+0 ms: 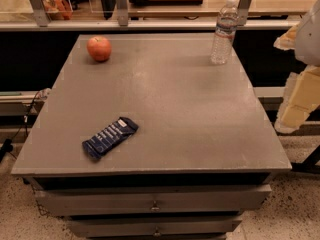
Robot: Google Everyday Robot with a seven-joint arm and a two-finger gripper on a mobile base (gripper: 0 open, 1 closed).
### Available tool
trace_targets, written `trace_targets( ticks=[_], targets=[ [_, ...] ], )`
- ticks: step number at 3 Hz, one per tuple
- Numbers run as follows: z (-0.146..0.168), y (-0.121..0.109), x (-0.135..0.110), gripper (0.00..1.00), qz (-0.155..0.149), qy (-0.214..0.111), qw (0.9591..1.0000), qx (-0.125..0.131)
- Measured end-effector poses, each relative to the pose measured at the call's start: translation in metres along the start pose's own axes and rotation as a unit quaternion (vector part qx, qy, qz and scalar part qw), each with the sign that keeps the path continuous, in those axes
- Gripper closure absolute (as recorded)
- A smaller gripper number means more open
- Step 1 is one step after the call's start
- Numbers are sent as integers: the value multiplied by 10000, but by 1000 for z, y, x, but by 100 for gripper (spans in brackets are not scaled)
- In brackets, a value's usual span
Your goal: Move water bottle near apple
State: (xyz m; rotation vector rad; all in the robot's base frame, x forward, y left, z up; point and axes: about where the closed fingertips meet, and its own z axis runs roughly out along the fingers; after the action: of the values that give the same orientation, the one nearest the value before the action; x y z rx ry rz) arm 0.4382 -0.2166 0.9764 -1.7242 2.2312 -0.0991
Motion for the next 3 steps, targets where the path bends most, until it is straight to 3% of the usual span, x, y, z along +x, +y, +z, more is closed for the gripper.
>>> trace_targets(
  ticks=[2,3],
  targets=[
    [6,-6,2,0,20,-119,9999,85],
    [33,-34,14,0,476,-484,9974,236]
  ],
)
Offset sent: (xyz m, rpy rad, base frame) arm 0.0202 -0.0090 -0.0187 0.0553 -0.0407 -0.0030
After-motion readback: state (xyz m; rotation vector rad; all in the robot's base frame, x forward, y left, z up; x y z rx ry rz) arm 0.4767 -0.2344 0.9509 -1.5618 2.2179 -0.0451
